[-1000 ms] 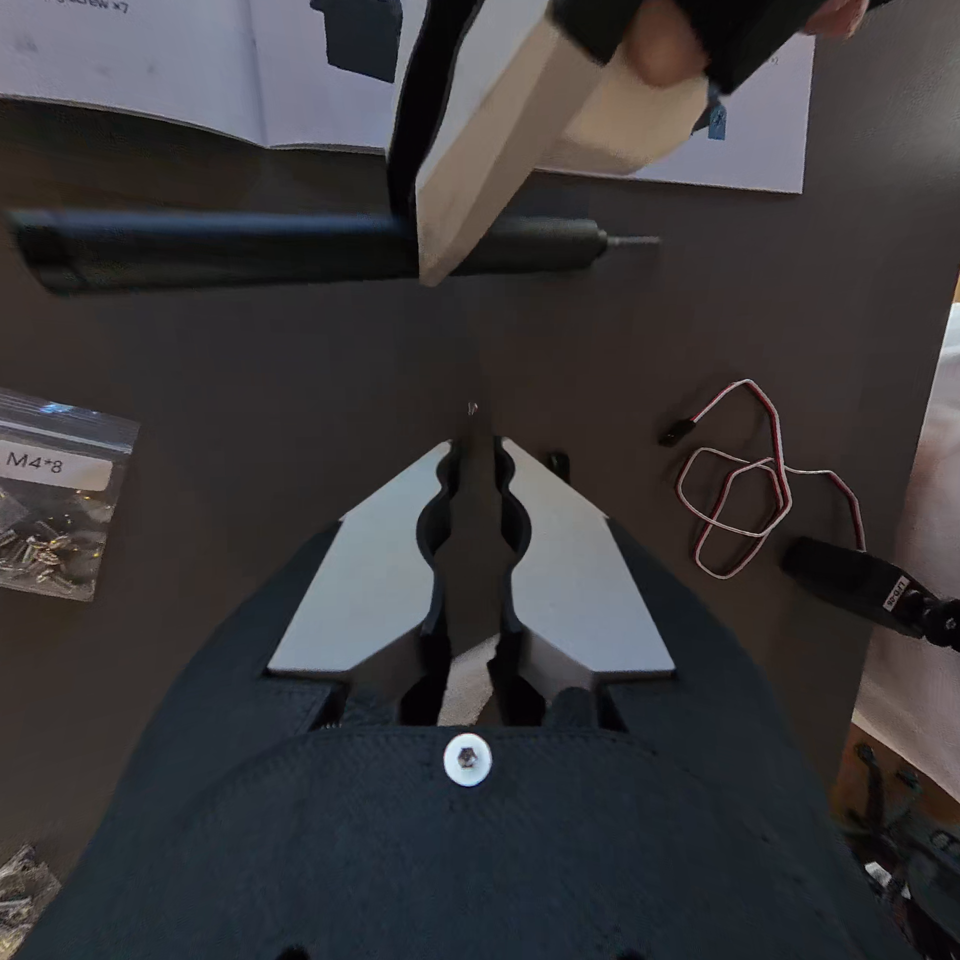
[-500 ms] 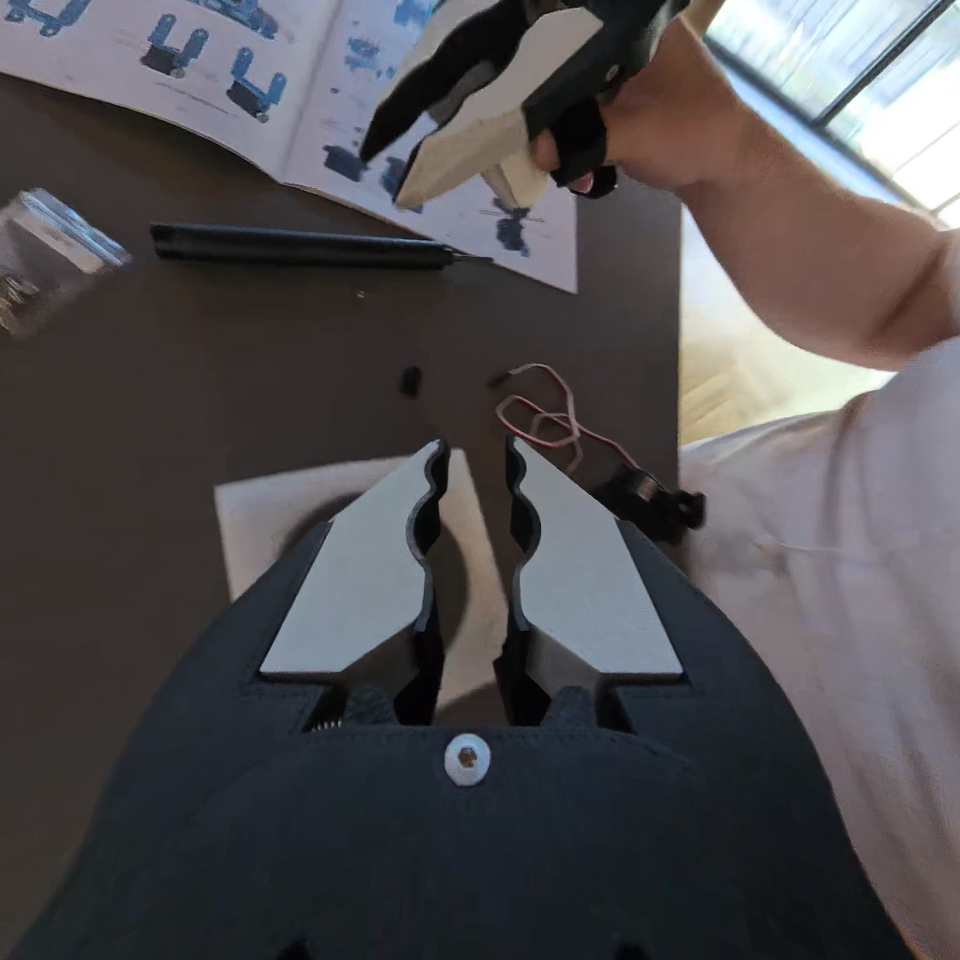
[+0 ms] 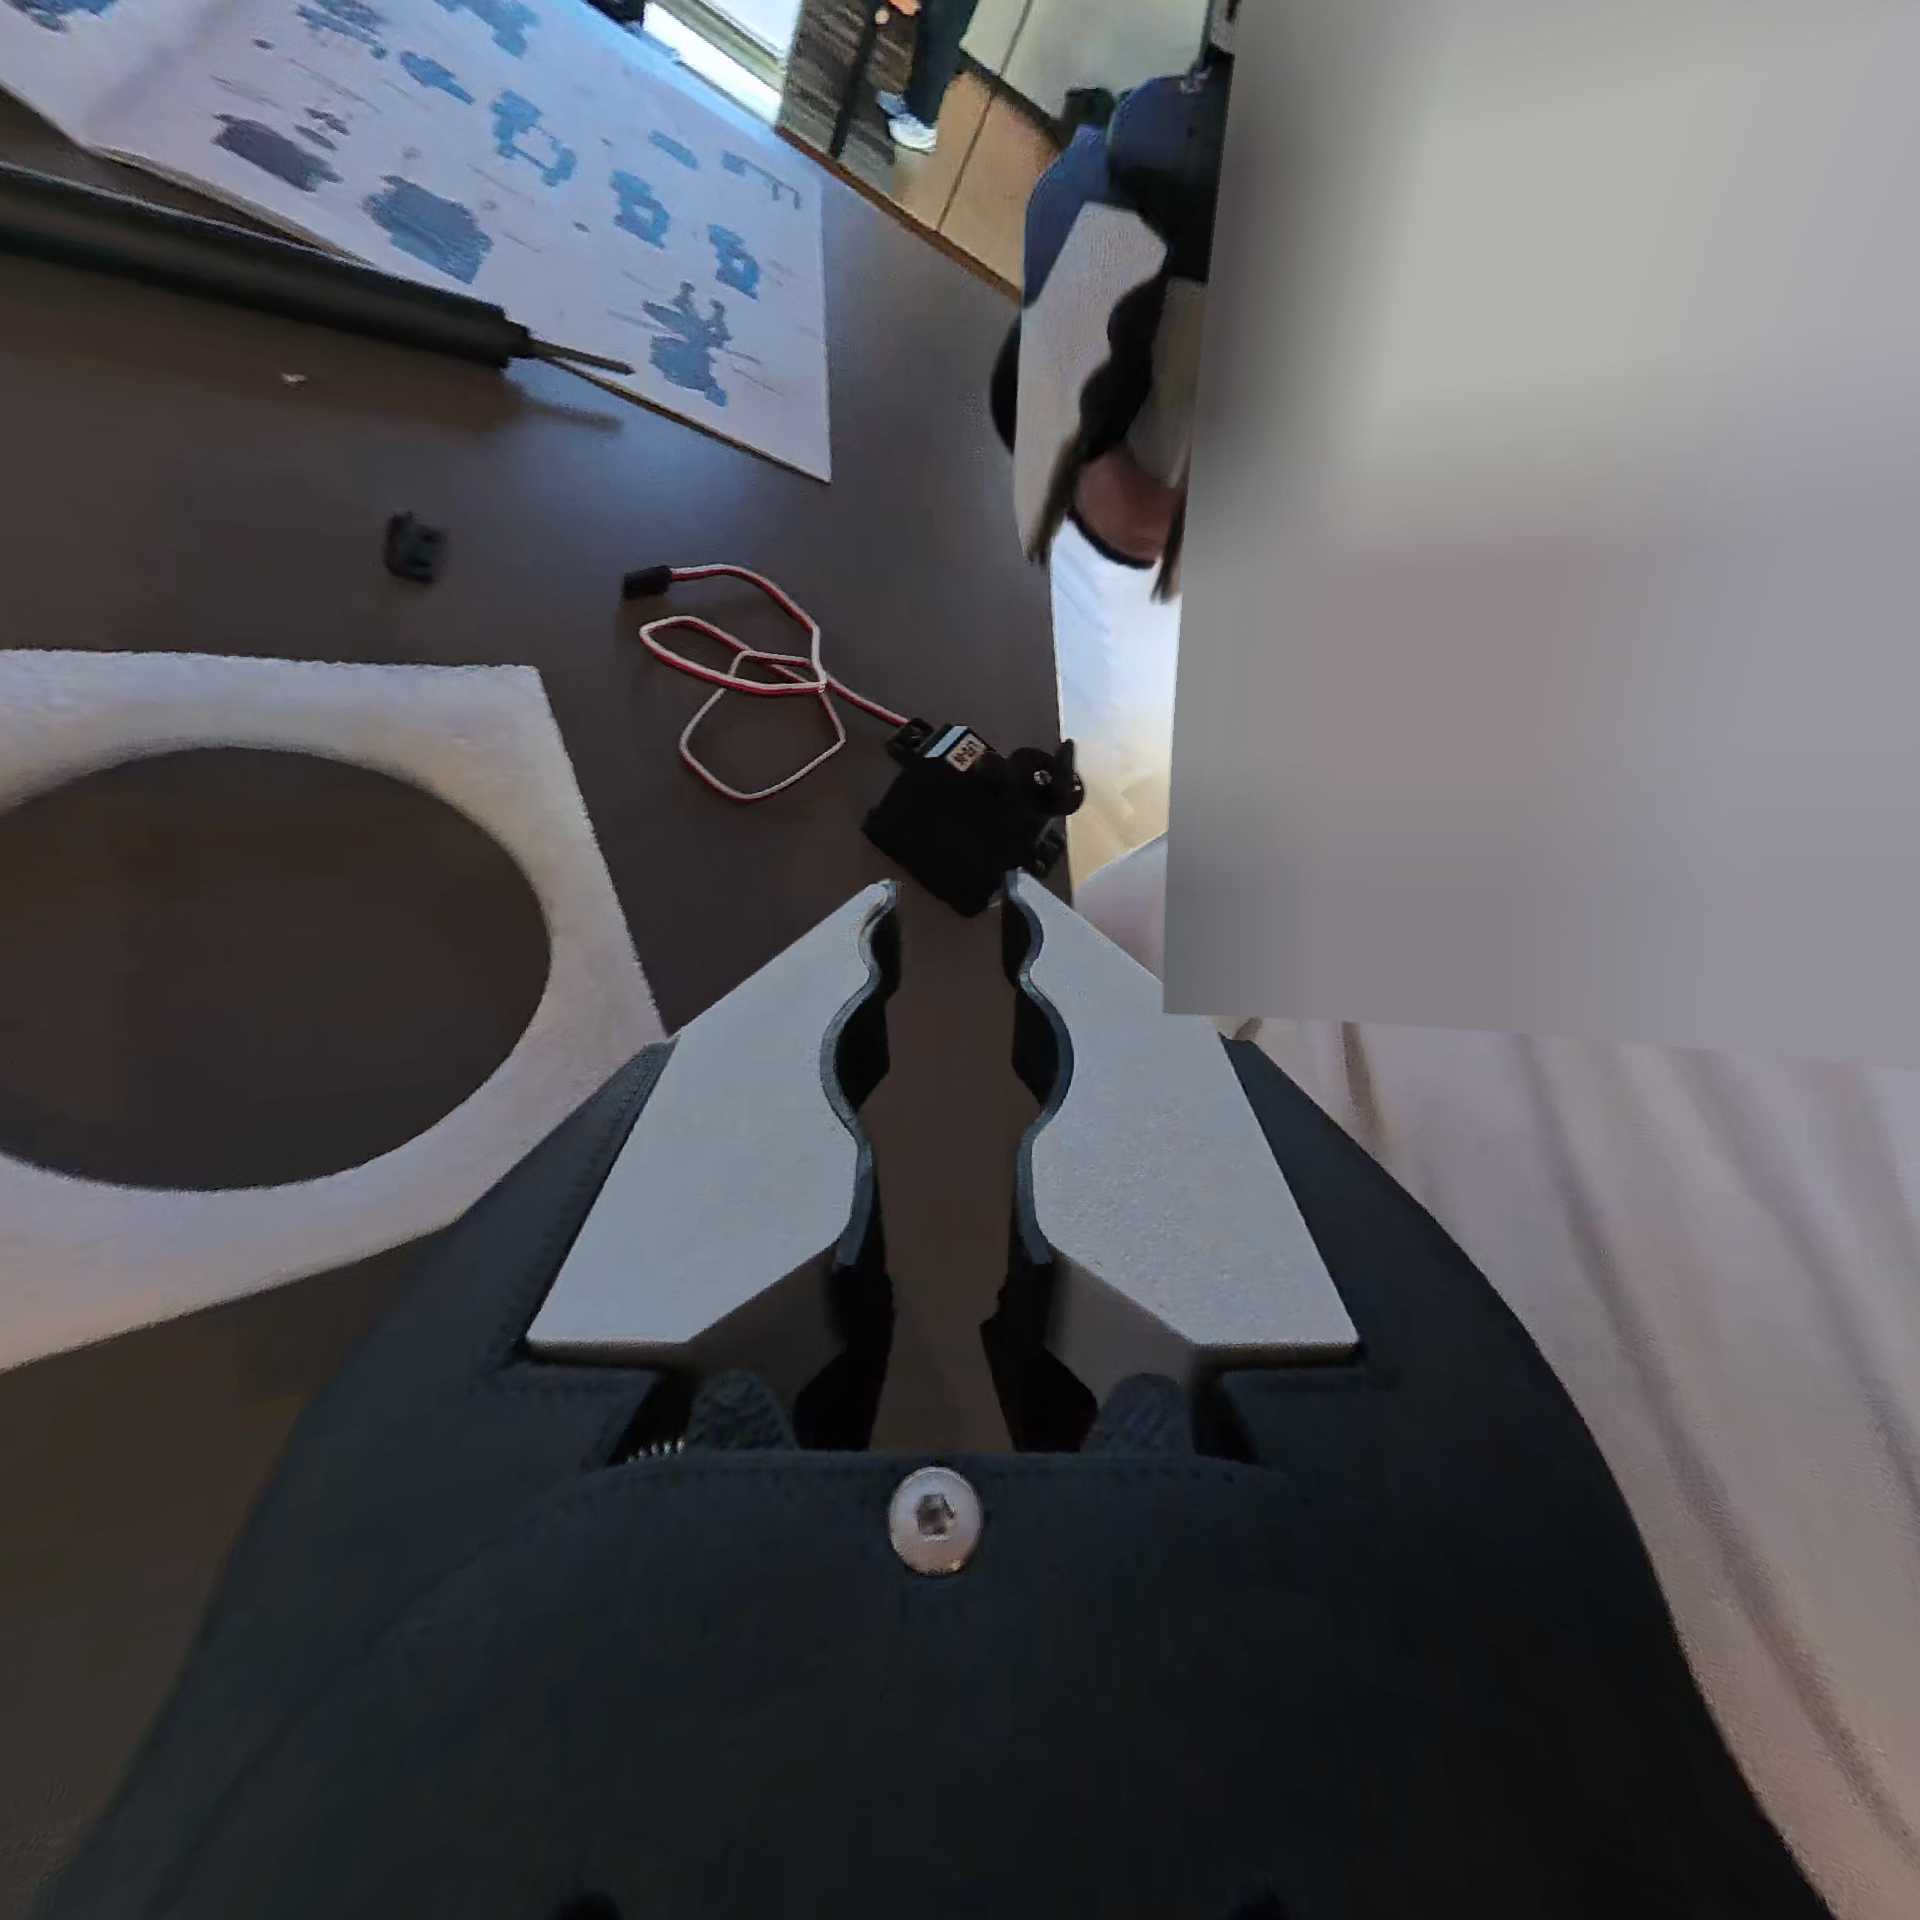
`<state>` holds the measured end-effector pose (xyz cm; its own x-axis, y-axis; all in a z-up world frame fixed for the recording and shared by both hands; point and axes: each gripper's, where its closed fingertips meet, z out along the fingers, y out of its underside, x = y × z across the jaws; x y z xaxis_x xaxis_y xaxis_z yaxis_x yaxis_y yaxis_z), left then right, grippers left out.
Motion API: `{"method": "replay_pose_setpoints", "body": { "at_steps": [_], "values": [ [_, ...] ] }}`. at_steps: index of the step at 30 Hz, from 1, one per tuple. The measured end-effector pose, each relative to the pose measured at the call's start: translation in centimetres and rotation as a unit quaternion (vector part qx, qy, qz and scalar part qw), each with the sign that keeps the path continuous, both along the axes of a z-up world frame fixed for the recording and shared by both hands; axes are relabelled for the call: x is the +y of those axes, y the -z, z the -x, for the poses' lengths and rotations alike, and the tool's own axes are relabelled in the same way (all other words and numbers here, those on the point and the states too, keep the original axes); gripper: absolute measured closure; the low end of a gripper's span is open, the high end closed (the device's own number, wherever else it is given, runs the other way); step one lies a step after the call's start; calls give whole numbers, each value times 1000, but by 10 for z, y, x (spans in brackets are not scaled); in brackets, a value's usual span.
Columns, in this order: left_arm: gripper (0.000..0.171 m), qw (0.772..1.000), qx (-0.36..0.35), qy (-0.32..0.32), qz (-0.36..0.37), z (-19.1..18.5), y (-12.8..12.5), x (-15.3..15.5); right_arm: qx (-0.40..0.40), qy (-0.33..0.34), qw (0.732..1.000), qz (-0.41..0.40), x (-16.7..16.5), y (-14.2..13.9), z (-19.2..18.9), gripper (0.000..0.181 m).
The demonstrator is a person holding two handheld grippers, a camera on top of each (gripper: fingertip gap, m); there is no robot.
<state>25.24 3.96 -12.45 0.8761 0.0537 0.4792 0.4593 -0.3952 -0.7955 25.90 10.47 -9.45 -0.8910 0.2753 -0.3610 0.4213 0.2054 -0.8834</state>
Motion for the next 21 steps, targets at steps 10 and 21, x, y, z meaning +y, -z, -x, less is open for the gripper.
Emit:
{"method": "replay_pose_setpoints", "body": {
  "at_steps": [10,21],
  "values": [
    [150,997,10,59,-44,-22,-3,18,12,-9,994,-106,-26,33,-24,175],
    [146,989,94,111,13,-37,16,52,44,28,990,-127,-19,35,-21,175]
  ]
}}
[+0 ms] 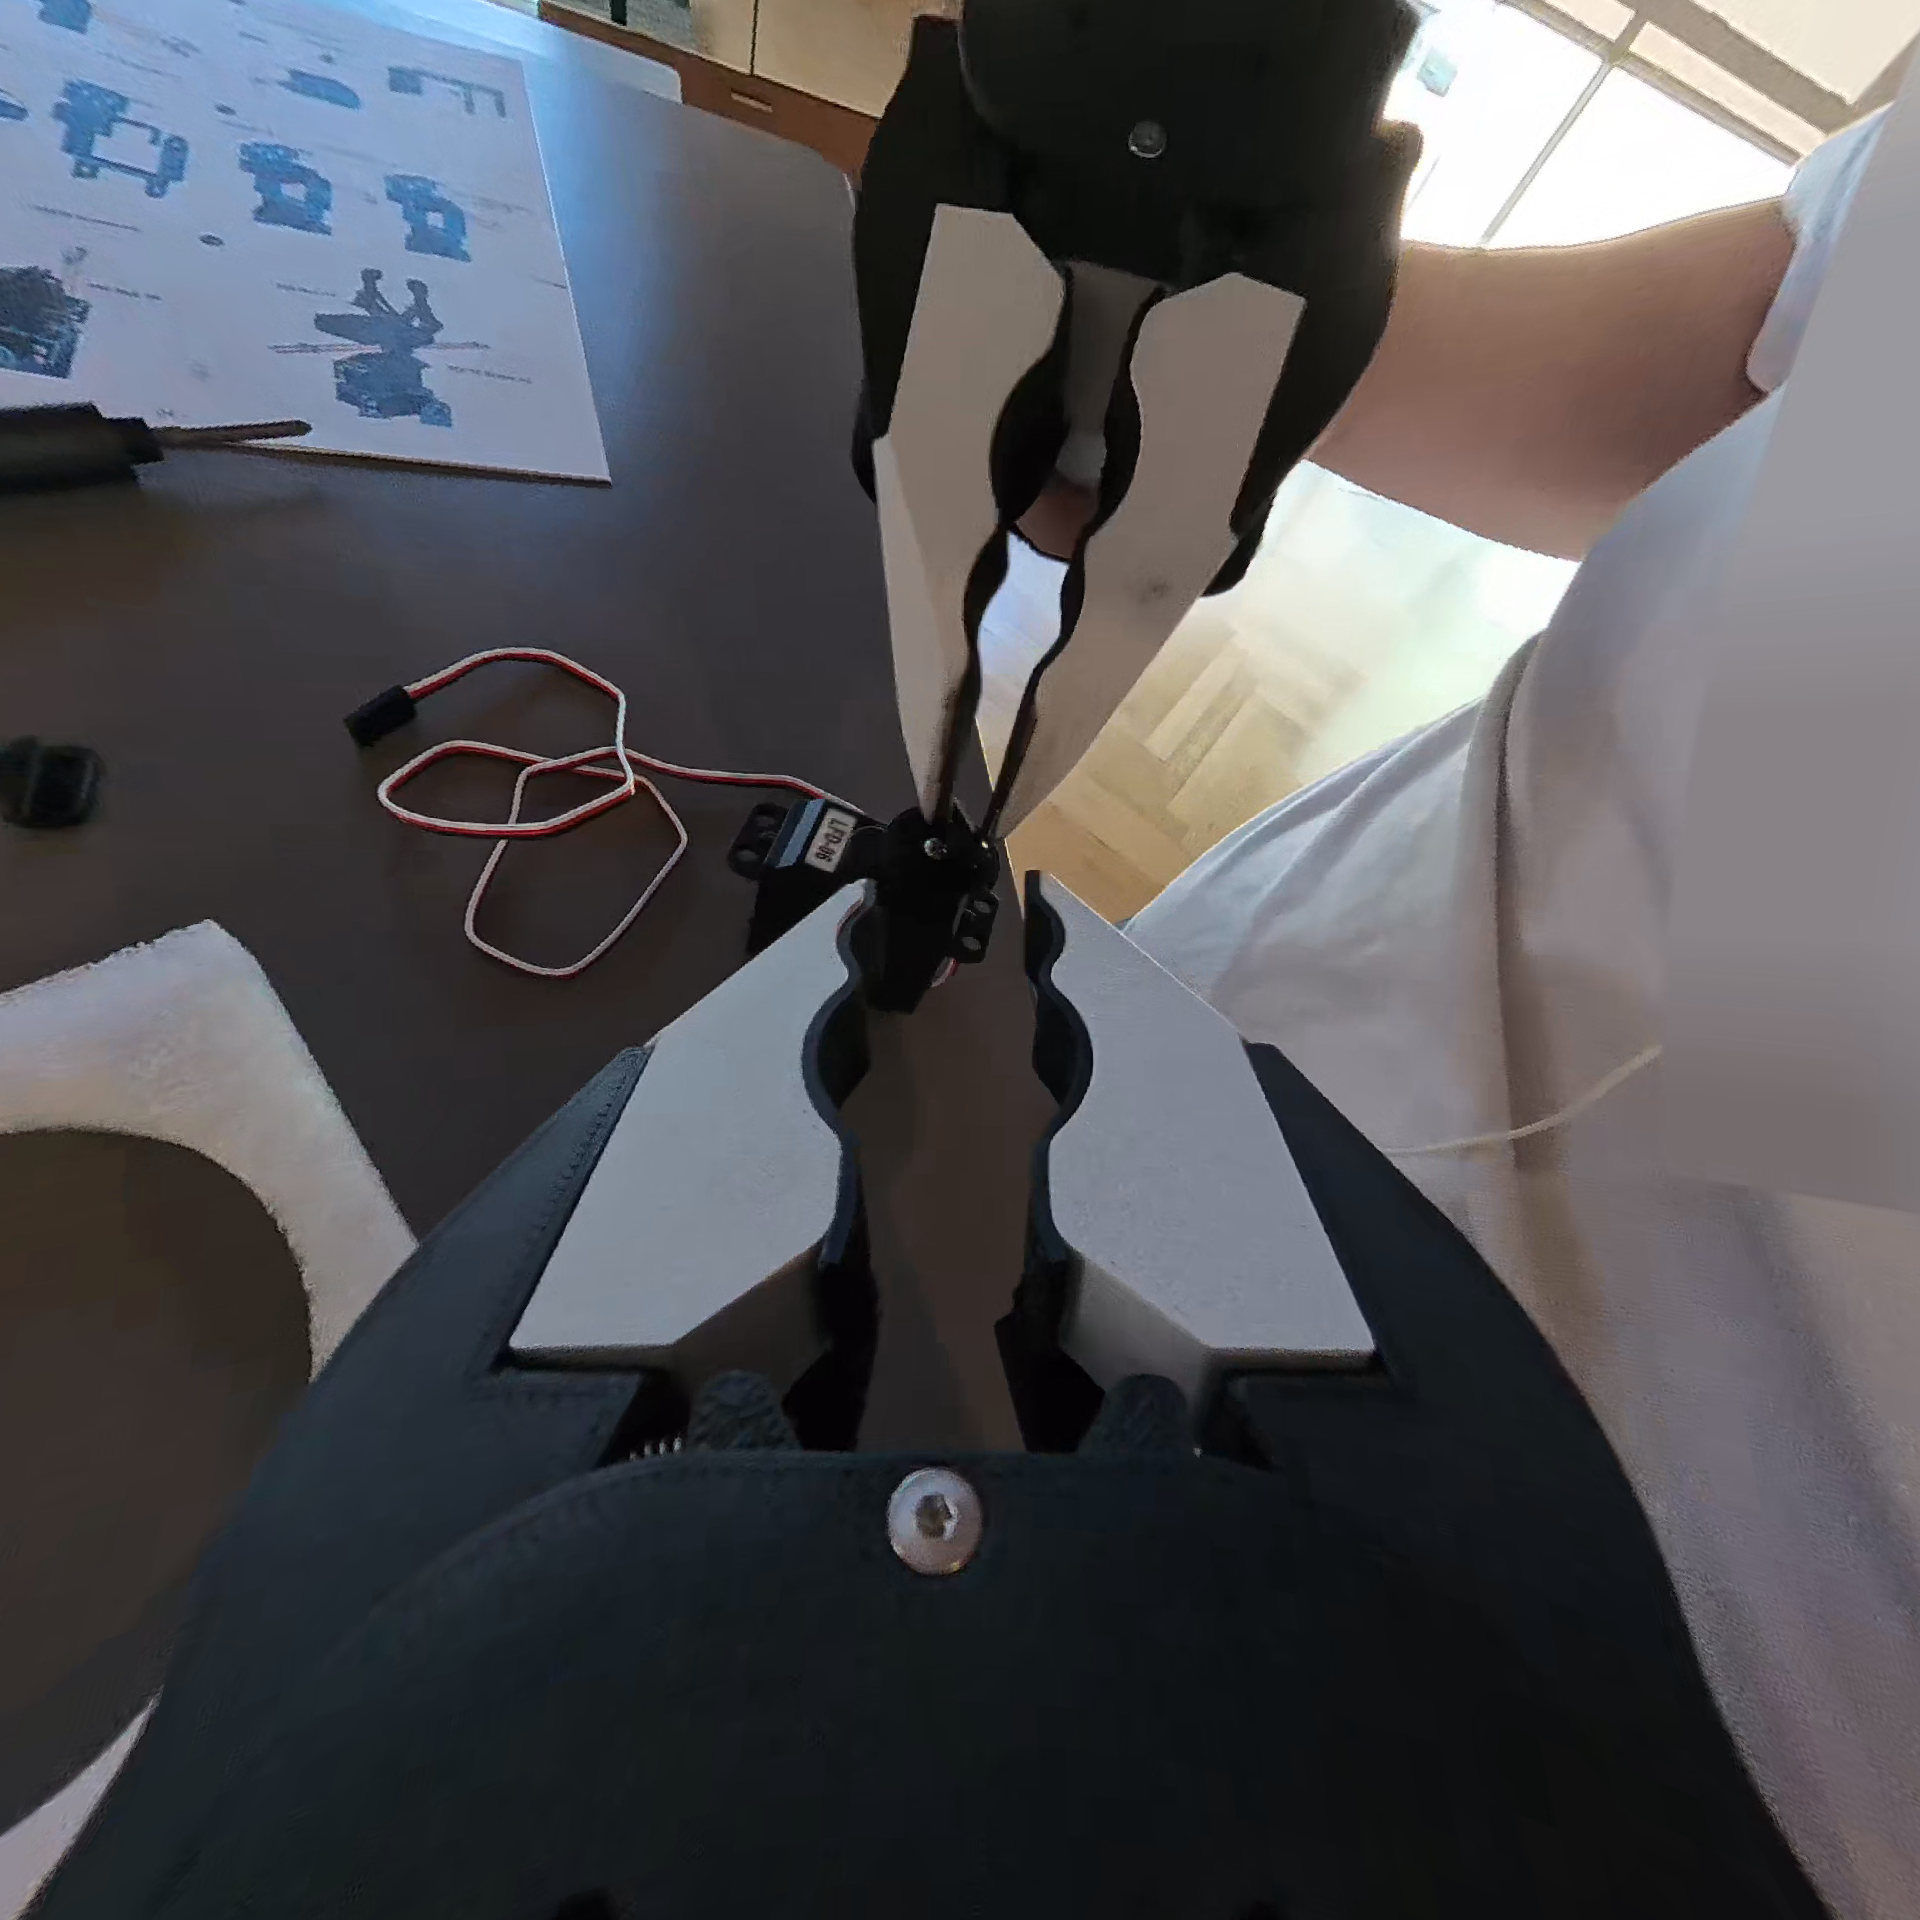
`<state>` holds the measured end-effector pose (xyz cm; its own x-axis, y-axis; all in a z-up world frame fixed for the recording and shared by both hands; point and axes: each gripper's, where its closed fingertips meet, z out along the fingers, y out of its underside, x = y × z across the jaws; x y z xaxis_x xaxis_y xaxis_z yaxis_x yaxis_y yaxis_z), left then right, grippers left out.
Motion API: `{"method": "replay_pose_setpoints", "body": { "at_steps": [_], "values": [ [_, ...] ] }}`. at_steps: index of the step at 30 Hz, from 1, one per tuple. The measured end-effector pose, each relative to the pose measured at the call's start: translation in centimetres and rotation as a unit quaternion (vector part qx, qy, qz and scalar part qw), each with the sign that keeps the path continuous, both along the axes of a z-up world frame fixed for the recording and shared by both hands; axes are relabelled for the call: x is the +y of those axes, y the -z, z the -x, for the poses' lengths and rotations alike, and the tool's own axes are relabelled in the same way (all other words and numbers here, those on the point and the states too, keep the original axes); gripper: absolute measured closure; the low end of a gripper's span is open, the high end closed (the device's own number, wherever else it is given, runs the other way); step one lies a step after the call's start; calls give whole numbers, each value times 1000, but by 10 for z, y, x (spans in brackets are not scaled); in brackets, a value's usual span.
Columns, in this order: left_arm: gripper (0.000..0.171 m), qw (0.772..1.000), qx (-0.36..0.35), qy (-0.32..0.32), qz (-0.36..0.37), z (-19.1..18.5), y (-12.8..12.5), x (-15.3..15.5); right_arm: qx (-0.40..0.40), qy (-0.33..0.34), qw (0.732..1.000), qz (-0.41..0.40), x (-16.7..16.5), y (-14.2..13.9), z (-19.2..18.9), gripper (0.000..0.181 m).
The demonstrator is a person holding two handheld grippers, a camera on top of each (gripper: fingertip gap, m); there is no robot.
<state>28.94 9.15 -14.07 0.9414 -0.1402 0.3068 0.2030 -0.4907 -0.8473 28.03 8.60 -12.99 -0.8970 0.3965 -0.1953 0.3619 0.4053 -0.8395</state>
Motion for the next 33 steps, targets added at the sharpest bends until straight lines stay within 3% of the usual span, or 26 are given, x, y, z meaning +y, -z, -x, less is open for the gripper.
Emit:
{"method": "replay_pose_setpoints", "body": {
  "at_steps": [8,13,19,33],
  "values": [
    [149,1000,-2,-21,13,-1,2,-3,30,10,999,9,6,-12,-3,179],
    [151,999,-5,-52,-3,-3,-13,-3,27,6,999,31,14,-9,-5,179],
    [146,990,75,-111,41,3,0,-3,64,-21,998,18,14,0,-7,173],
    [148,989,43,-136,38,-5,13,1,70,-27,997,29,18,1,1,170]
  ]
}}
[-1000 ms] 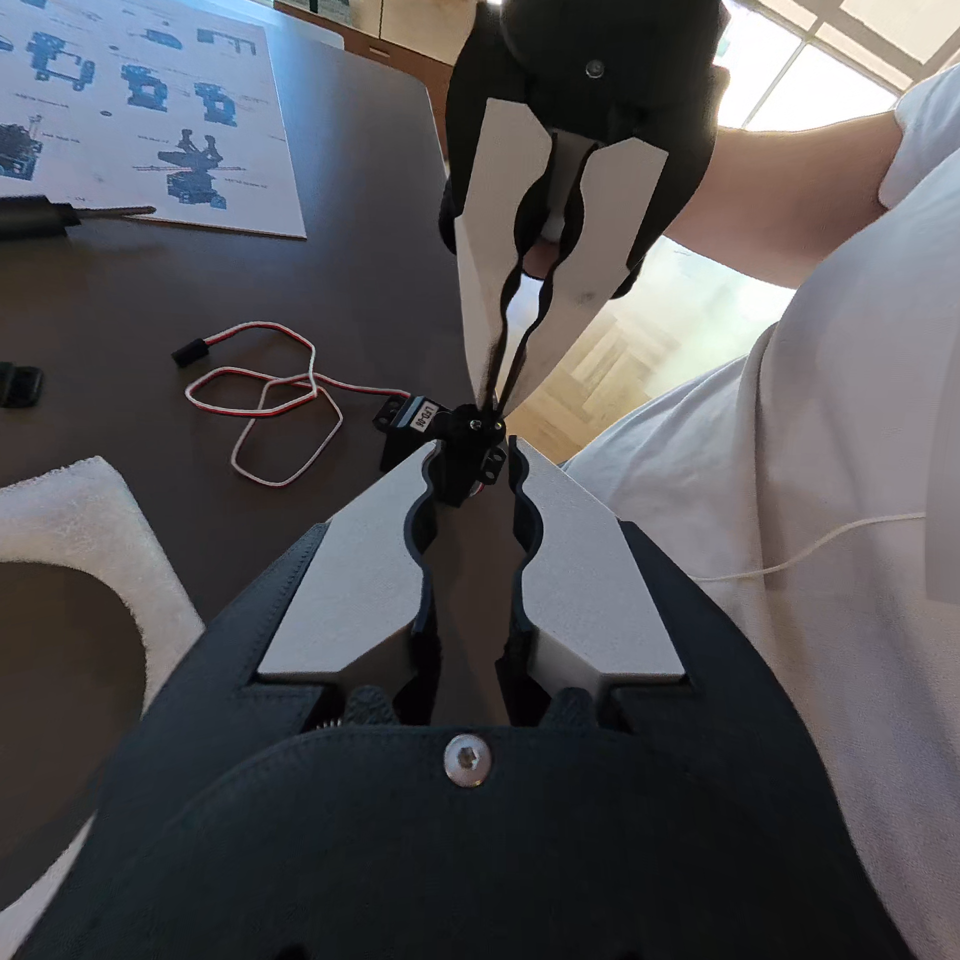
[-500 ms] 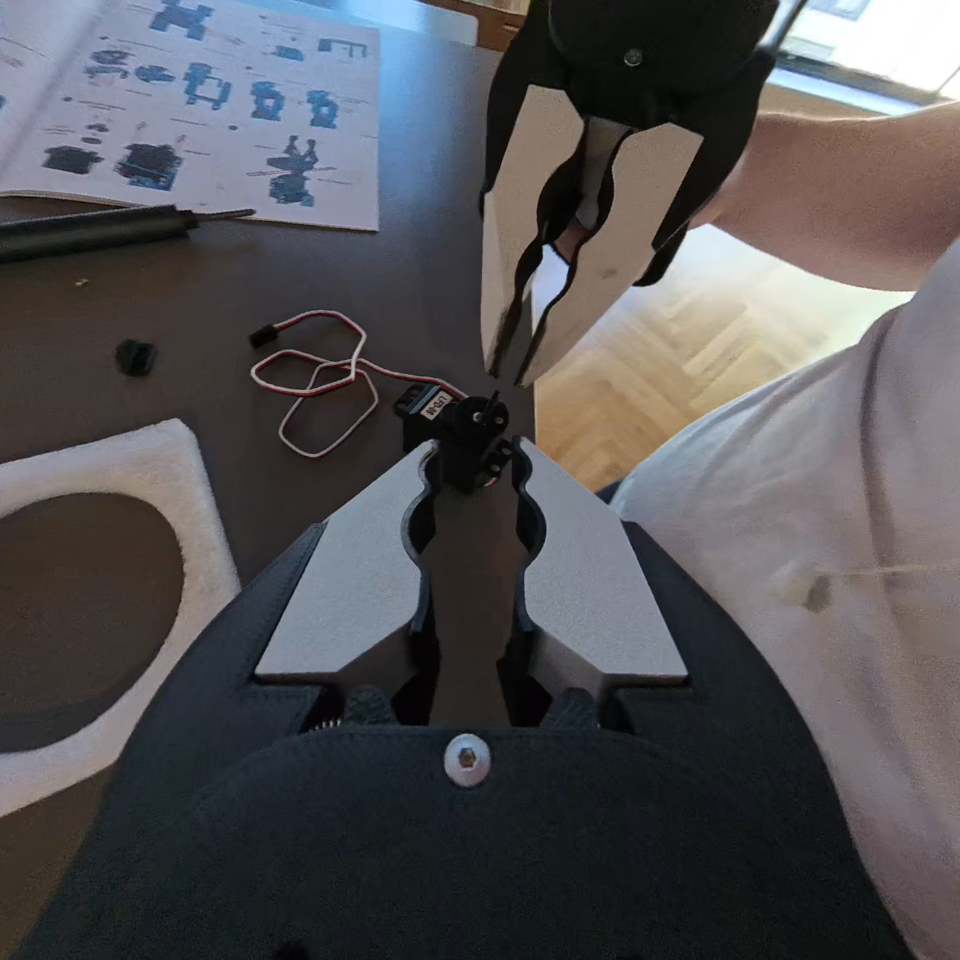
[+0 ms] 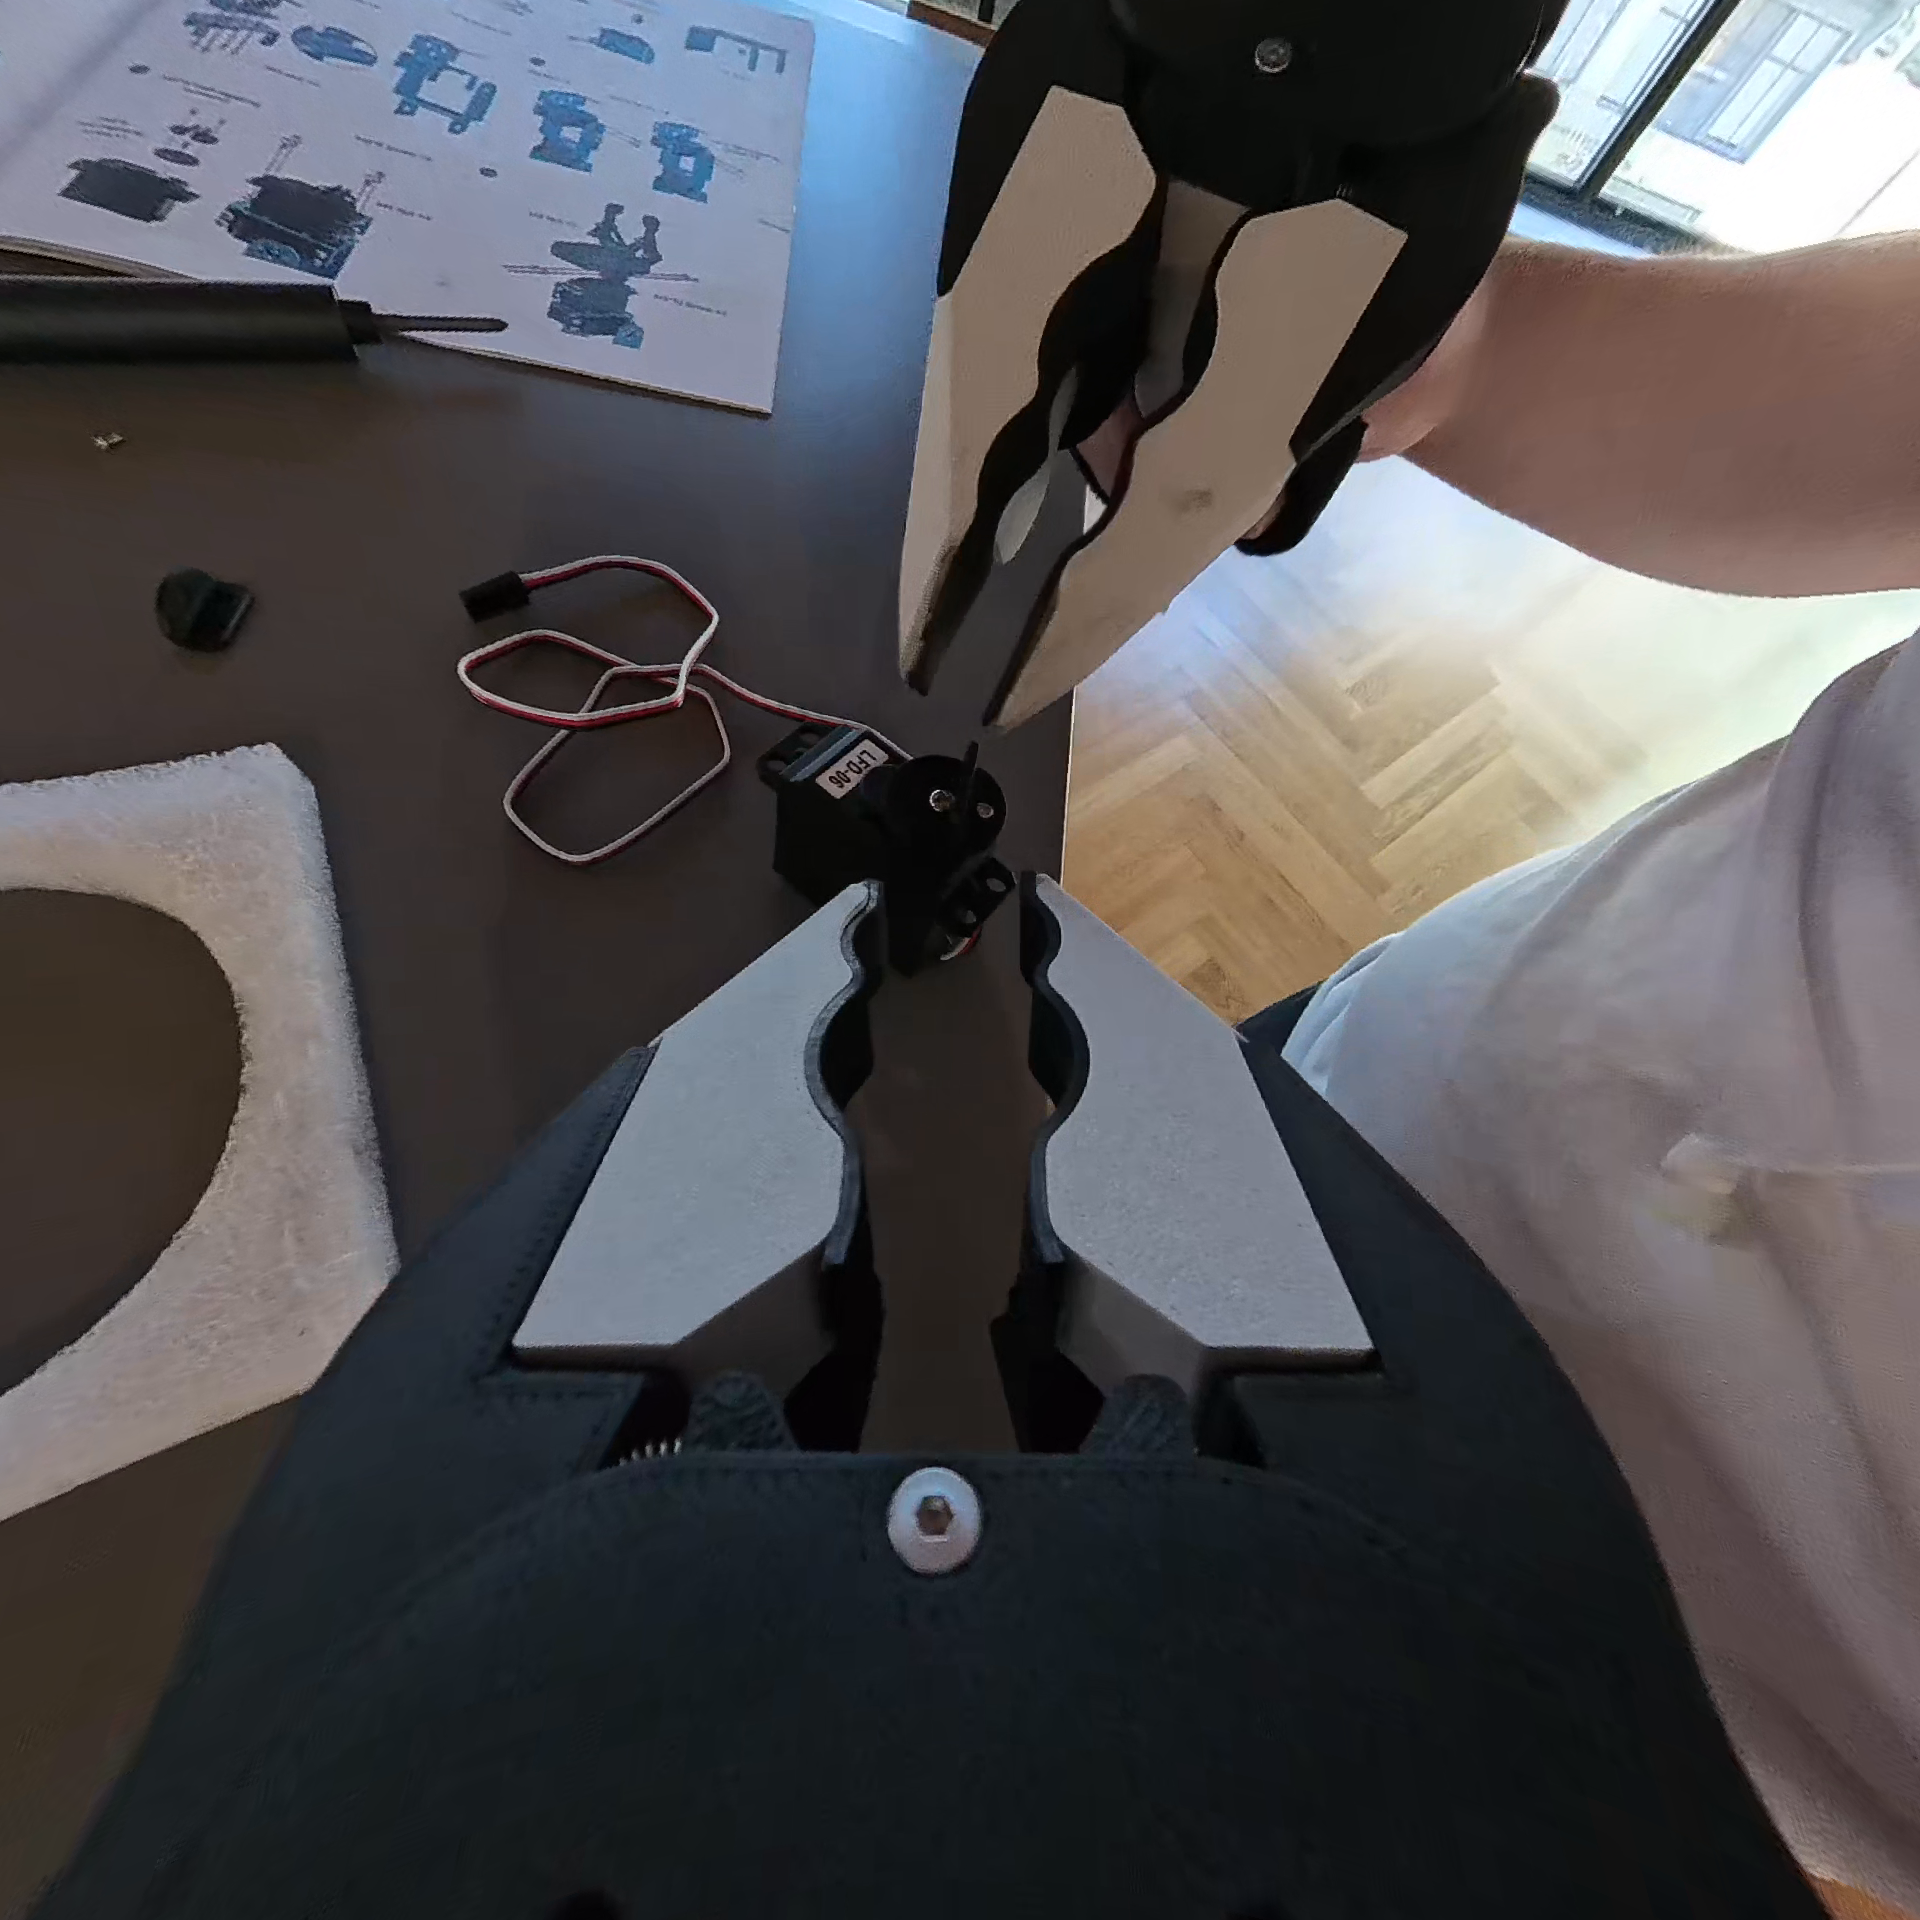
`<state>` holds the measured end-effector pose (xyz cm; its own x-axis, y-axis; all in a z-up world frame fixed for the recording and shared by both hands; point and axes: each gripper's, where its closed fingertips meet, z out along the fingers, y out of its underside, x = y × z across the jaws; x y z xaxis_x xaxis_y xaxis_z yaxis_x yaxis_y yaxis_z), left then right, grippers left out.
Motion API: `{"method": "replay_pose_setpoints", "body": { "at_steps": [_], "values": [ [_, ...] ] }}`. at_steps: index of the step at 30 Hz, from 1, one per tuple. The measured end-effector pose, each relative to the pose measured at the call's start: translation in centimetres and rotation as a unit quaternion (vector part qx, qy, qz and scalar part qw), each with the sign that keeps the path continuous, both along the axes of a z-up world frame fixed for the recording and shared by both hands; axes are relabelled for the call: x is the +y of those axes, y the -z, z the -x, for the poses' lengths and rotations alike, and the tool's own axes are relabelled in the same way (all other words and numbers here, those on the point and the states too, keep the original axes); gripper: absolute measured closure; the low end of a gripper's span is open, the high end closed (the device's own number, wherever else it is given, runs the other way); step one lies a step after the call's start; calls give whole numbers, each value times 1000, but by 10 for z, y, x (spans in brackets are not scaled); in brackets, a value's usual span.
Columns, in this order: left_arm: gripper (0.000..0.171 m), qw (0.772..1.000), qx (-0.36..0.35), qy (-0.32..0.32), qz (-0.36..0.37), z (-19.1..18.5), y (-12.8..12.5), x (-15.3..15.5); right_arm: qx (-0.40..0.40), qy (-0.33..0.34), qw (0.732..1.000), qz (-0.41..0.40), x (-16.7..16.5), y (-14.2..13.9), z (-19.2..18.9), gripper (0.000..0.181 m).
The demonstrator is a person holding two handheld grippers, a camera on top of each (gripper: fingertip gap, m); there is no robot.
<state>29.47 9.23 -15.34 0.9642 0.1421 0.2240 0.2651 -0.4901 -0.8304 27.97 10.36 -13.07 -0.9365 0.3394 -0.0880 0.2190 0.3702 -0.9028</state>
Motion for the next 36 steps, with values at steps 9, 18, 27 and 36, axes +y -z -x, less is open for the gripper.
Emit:
{"method": "replay_pose_setpoints", "body": {
  "at_steps": [9,18,27,36],
  "values": [
    [148,1000,-20,13,-15,-1,3,4,3,-13,1000,-8,-11,0,10,168],
    [151,1000,-14,3,-18,2,-1,7,-43,27,999,-14,-2,-3,7,161],
    [148,999,10,-36,-37,1,-19,0,-28,72,997,-15,1,-5,-12,167],
    [147,999,18,8,-38,4,-29,15,-26,93,995,-2,10,-1,3,169]
  ]
}}
